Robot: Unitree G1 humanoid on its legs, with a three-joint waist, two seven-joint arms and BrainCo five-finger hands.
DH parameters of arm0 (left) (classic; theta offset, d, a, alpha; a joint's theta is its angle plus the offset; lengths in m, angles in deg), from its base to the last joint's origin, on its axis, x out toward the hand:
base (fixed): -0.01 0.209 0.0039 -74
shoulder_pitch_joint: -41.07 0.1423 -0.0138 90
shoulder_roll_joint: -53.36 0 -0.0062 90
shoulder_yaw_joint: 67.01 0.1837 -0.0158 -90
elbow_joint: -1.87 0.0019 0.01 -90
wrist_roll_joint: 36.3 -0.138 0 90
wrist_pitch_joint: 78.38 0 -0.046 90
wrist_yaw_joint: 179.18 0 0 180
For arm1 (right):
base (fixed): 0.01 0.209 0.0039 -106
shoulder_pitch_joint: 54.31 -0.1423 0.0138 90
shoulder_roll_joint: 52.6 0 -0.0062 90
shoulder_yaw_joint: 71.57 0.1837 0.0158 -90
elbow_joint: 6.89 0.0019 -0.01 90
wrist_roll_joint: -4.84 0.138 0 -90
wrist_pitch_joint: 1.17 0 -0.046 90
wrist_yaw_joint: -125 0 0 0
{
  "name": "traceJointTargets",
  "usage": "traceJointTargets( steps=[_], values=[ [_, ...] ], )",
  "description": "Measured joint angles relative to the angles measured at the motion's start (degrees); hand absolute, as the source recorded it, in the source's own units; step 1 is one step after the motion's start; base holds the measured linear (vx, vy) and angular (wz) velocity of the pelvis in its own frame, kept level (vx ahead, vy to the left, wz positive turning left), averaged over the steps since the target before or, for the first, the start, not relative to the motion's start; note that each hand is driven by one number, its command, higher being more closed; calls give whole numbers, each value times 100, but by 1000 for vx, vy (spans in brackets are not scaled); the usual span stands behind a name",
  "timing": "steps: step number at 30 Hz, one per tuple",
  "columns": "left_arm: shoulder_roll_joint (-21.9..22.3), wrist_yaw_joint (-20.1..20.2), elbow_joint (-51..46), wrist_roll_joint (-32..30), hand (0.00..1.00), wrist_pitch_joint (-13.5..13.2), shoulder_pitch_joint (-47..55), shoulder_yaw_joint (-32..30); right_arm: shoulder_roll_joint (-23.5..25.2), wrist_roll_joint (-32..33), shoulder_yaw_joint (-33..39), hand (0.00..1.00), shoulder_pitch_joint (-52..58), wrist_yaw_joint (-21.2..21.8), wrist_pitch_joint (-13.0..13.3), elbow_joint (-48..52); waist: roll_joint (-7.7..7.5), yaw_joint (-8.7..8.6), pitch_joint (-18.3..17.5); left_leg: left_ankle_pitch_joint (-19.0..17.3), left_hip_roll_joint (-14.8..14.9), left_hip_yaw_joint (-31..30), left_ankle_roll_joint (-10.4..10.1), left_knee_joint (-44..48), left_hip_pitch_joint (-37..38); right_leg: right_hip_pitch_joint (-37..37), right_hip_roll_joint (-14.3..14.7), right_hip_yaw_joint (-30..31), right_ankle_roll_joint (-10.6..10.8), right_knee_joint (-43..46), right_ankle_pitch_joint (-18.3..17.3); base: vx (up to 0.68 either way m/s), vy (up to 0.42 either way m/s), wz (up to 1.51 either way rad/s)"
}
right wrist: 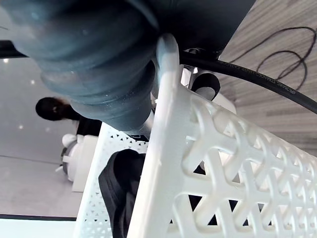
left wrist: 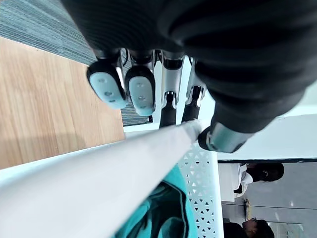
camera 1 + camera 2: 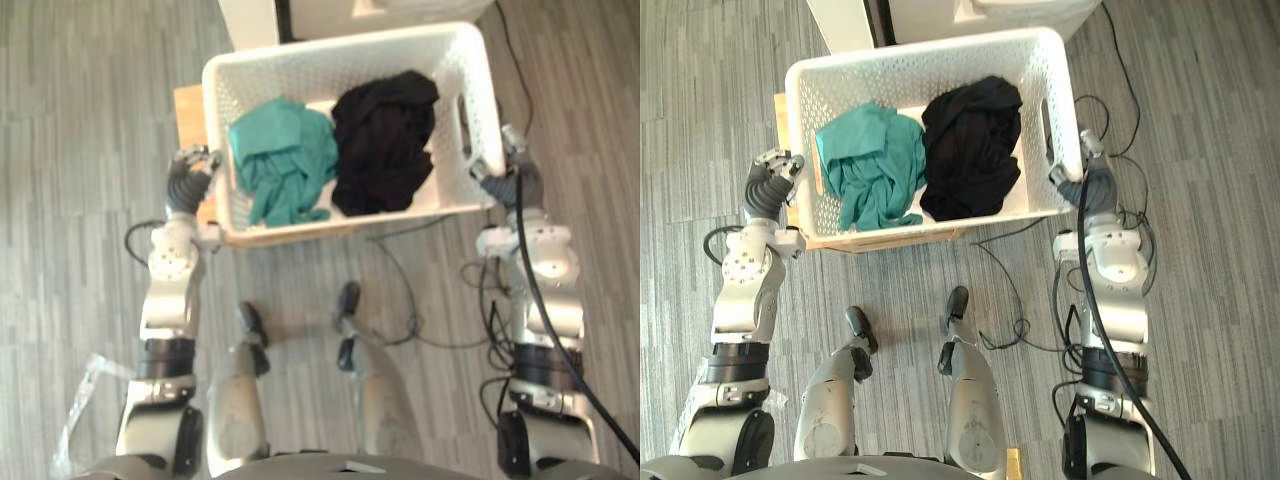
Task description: Pick up the laundry basket with both hands and put the clothes into the washing machine.
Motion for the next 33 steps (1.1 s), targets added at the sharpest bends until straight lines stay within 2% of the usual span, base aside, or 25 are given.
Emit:
traceJointTargets(
  steps=[3,5,6,10,14,19,24,25,28,29,31,33],
  values=[
    [86,6,-132,245,100,-212,625,103,321,79,-6,100,680,-23,17,351,-2,-5,-90,-198,34,12,-20,151,313,292,-2,13,32,127,-174,83,13,-5],
    [87,28,-127,410,100,-307,1158,225,547,75,-31,100,1177,-22,171,459,-7,-16,-447,-311,23,32,-40,157,465,405,-4,40,37,158,-285,78,5,-7],
    [88,28,-126,415,100,-313,1183,231,555,73,-34,100,1200,-22,172,471,-6,-16,-455,-314,22,32,-40,157,477,418,-3,41,38,159,-289,108,3,-10],
    [85,72,215,504,100,-553,1995,367,806,46,-192,100,2096,26,422,810,-14,-136,-846,-450,0,23,-96,122,921,799,83,165,66,141,-440,74,-1,-8],
    [87,284,743,470,100,-563,2469,415,947,-11,-274,100,2608,210,501,809,-42,-288,-1081,-553,12,37,-109,113,1219,1136,169,254,73,-58,-432,56,11,-11],
    [76,381,1010,158,100,-560,2892,374,1072,-117,-339,100,3232,451,501,807,-84,-331,-1160,-776,122,166,-147,223,1798,1667,327,469,77,-221,-414,30,19,-25],
    [82,440,1013,-23,100,-560,3160,375,1178,-114,-336,100,3560,566,501,801,-98,-417,-1406,-1008,173,234,-139,363,2057,1944,426,696,81,-447,-332,-4,29,-26],
    [83,449,1010,-22,100,-561,3197,373,1179,-113,-337,100,3567,602,501,800,-86,-408,-1452,-1130,151,150,-152,482,2049,1943,471,848,79,-530,-315,-80,78,-70],
    [87,405,978,-5,100,-564,3273,366,1182,-110,-371,100,3544,622,507,786,1,-254,-1496,-1775,-253,-1069,-144,955,1933,1922,698,1488,66,-691,-125,-103,118,-102],
    [89,354,966,7,100,-569,3290,369,1183,-110,-423,100,3550,619,507,787,12,-259,-1504,-1931,-378,-1276,-113,1027,1923,1930,743,1662,80,-733,-69,-110,140,-104],
    [99,253,867,60,100,-590,3291,403,1193,-110,-463,100,3562,589,508,787,23,-380,-1525,-2105,-581,-1411,31,1182,1877,1881,757,1970,163,-846,104,-104,162,-74],
    [136,225,526,178,100,-617,3285,454,1200,-92,-436,100,3557,442,508,789,15,-432,-1536,-2113,-740,-1272,195,1239,1821,1682,734,2308,245,-871,318,-64,135,-78]
  ],
)
